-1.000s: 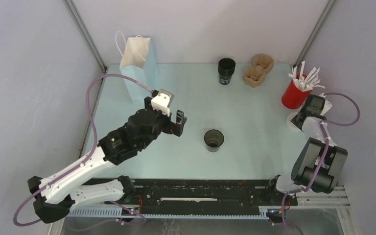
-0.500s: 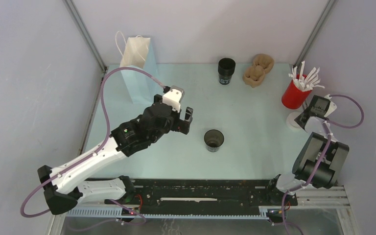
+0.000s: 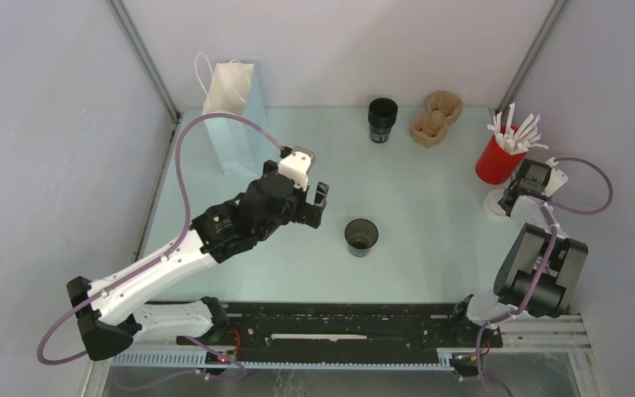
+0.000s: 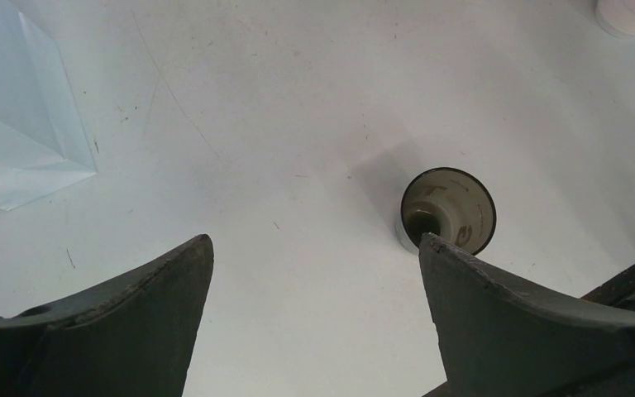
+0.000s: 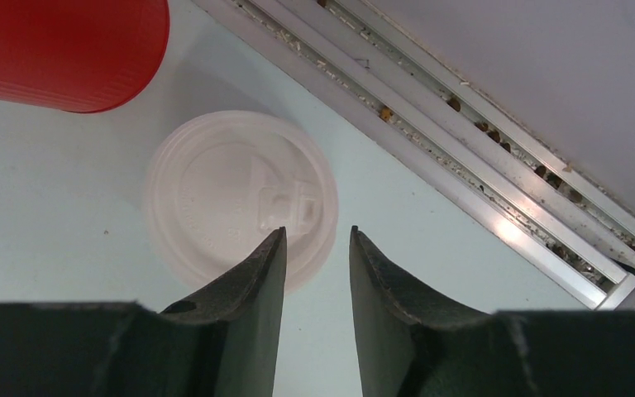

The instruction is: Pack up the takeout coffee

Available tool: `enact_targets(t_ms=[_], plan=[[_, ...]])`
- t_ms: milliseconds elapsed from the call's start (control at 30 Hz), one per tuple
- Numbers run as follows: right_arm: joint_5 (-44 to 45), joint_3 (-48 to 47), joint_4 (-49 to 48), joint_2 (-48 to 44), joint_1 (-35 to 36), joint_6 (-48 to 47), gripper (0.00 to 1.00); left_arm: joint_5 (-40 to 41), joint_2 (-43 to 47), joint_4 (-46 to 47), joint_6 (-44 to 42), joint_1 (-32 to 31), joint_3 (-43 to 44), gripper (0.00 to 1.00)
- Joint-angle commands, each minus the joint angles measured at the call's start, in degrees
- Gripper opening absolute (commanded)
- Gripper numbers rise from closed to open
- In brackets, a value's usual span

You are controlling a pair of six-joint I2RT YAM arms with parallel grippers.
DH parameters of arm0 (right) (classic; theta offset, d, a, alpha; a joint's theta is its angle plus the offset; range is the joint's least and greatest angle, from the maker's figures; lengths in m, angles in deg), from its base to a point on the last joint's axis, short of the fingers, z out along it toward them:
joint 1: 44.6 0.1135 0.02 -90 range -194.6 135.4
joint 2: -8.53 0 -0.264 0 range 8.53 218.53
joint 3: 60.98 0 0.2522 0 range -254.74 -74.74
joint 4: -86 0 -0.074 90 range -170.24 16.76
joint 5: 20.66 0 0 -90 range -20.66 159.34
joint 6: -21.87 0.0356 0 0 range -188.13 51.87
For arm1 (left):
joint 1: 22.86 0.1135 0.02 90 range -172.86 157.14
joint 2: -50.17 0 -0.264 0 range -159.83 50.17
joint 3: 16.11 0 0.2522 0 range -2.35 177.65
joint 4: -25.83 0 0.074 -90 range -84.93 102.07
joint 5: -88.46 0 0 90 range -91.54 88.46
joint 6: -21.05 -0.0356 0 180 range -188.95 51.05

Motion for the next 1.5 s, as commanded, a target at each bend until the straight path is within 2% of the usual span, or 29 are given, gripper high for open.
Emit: enact_targets(t_ms=[0, 467, 1467], plan=[[4.17, -0.43, 0.57, -0.63, 0.75, 2.44, 0.42, -0.31, 1.89, 1.27, -1.15, 0.11, 1.45, 0.99], [9.72, -0.64, 3.84, 0.19, 3.83, 5.99, 0.4, -0.9, 3.48, 3.18, -1.87, 0.11, -1.49, 0.98], [9.96, -4.36, 5.22, 3.34, 3.46, 6.02, 0.32, -1.03, 4.78, 4.63, -4.12, 0.18, -3.92, 0.98]])
